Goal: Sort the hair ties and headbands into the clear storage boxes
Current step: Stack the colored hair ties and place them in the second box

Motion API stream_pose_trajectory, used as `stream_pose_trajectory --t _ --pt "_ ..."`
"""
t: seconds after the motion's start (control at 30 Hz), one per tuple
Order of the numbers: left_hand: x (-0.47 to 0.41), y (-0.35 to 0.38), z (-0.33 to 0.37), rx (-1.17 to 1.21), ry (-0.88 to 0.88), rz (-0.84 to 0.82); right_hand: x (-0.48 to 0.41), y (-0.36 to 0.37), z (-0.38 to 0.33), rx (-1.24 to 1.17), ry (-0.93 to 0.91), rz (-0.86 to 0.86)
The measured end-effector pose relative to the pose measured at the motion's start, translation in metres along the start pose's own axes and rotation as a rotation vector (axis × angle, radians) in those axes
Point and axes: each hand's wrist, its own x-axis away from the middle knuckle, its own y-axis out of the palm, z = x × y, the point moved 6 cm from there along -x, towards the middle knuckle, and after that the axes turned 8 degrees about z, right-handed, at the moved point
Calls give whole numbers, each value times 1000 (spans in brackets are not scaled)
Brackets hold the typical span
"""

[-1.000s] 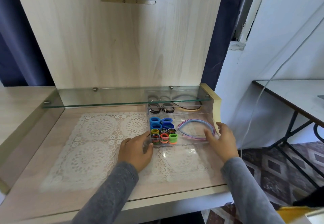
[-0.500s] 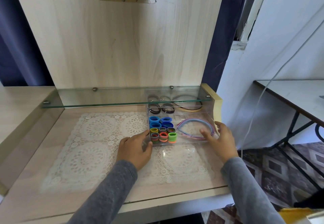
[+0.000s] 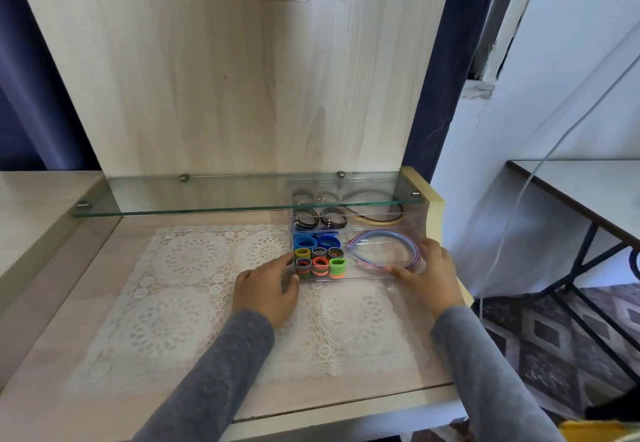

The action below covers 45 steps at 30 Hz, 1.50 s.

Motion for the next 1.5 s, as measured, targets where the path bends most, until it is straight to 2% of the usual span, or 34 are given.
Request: stream_pose_trajectory --t 0.27,0.43,0.73,1.1,1.33,1.5 --pt "-20 7 -6 -12 -15 43 -17 17 10 34 5 112" --pt "-33 10 -10 20 -38 93 -22 24 5 102 -26 255" --pt "-52 15 -11 -30 -66 147 -30 44 -1 41 11 355" --pt "-69 14 -5 -5 43 220 -40 64 -10 -74 39 286" --pt "-72 30 -2 81 -14 64 -40 73 -14 -136 67 200" --pt "-73 38 4 236 -66 17 -35 88 -20 -173 104 80"
